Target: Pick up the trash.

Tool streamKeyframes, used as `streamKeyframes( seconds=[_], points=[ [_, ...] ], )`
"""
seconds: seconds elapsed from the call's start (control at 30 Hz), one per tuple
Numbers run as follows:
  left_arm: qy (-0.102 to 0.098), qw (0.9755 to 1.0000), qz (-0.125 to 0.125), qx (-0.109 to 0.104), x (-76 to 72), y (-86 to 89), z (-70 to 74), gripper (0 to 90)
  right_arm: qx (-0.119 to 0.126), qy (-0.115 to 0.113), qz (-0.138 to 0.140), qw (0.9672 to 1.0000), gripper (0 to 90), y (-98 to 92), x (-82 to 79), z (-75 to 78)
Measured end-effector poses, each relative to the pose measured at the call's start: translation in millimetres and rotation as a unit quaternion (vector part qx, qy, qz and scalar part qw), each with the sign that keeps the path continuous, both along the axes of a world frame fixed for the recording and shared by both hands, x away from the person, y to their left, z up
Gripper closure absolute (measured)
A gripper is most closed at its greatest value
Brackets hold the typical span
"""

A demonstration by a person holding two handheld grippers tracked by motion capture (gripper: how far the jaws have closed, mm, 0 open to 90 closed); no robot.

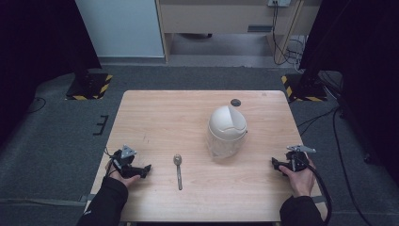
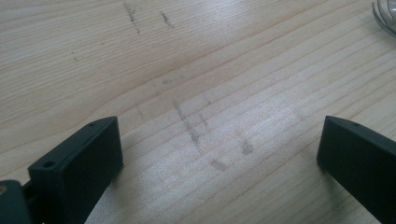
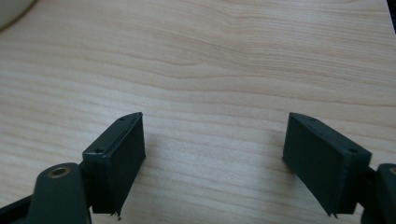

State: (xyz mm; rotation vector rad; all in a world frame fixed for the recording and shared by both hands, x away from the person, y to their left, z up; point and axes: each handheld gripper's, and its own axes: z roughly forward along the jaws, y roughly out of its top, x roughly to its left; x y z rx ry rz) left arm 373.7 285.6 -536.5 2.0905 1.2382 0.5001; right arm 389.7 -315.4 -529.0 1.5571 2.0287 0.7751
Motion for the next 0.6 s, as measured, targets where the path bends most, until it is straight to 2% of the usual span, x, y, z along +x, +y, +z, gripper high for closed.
streamKeyframes(
  seconds=[0.03,0.07,0.13,0.17,0.23,0.27,0.3,0.37,0.43,0.53,0.6],
  points=[
    [0.000,1.0000,0.000,0.000,0.0,0.0,0.0,0.0,-0.008,-0.006,0.013,0.9999,23.0,-0.2,0.5,2.1],
    [0.000,1.0000,0.001,0.001,-0.2,-0.1,0.1,0.0,-0.005,-0.014,0.022,0.9996,23.1,0.2,1.0,3.8],
    [0.000,1.0000,0.002,0.000,-0.5,-0.2,0.1,0.0,0.021,-0.035,0.045,0.9982,22.0,2.9,2.1,9.5],
    [0.000,1.0000,0.002,0.000,-0.6,-0.4,0.0,0.0,0.046,-0.057,0.058,0.9956,22.0,4.8,2.0,12.4],
    [0.000,1.0000,0.003,0.000,-0.8,-0.5,0.0,0.0,0.086,-0.078,0.060,0.9915,21.2,5.8,0.9,18.2],
    [0.000,1.0000,0.003,0.000,-0.9,-0.5,0.0,0.0,0.088,-0.089,0.068,0.9898,21.1,5.6,0.4,22.2],
    [0.000,1.0000,0.003,0.000,-0.9,-0.5,0.0,0.0,0.088,-0.089,0.068,0.9898,21.1,5.6,0.4,22.2],
    [0.001,1.0000,0.004,-0.001,-1.5,-0.9,0.0,0.0,0.106,-0.115,0.084,0.9841,18.6,5.5,-2.2,34.2],
    [0.000,1.0000,0.006,0.000,-2.2,-1.5,0.0,0.0,0.121,-0.128,0.096,0.9797,18.7,7.0,-3.2,43.2],
    [0.000,1.0000,0.007,0.000,-2.7,-1.9,0.0,0.0,0.143,-0.151,0.118,0.9709,18.5,12.3,-3.1,58.1],
    [0.000,1.0000,0.007,0.000,-2.8,-2.0,0.1,0.0,0.151,-0.159,0.141,0.9654,18.4,16.2,-2.6,67.9]
  ],
)
